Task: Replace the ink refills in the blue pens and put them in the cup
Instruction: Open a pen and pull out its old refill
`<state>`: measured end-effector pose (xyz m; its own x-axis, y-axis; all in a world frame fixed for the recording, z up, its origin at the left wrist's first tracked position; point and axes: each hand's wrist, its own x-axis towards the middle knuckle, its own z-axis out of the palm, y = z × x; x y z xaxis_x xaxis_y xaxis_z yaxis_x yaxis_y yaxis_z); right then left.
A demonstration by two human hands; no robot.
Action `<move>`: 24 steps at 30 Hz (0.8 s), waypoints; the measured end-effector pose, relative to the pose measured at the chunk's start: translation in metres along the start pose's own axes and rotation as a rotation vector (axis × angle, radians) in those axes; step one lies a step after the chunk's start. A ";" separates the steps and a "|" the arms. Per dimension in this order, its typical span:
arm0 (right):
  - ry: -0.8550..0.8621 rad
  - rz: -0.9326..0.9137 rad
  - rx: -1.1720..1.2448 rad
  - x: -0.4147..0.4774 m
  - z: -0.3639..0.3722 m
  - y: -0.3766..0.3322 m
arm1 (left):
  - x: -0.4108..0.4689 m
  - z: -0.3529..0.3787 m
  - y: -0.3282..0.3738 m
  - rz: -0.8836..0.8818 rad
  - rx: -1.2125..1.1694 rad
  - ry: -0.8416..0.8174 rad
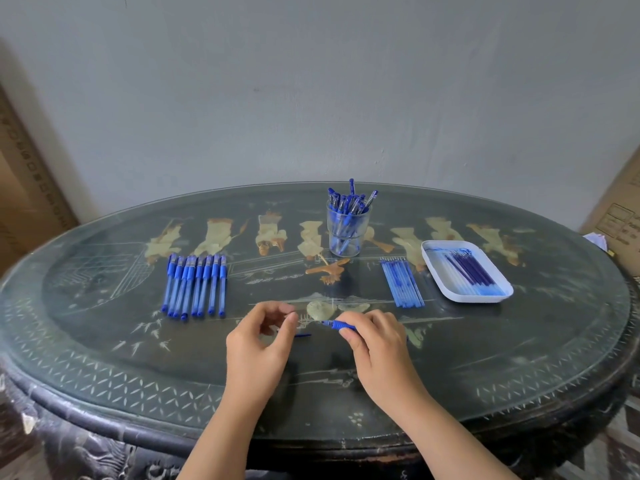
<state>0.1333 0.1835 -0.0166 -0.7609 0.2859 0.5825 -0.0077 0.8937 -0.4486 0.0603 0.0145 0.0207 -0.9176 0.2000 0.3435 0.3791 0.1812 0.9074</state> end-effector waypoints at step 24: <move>0.002 0.006 -0.007 0.000 -0.002 -0.002 | 0.012 -0.013 -0.017 0.093 0.433 -0.281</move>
<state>0.1348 0.1822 -0.0148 -0.7598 0.2919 0.5809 0.0014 0.8942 -0.4476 0.0412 0.0010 0.0127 -0.8327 0.4745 0.2856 0.5269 0.5199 0.6724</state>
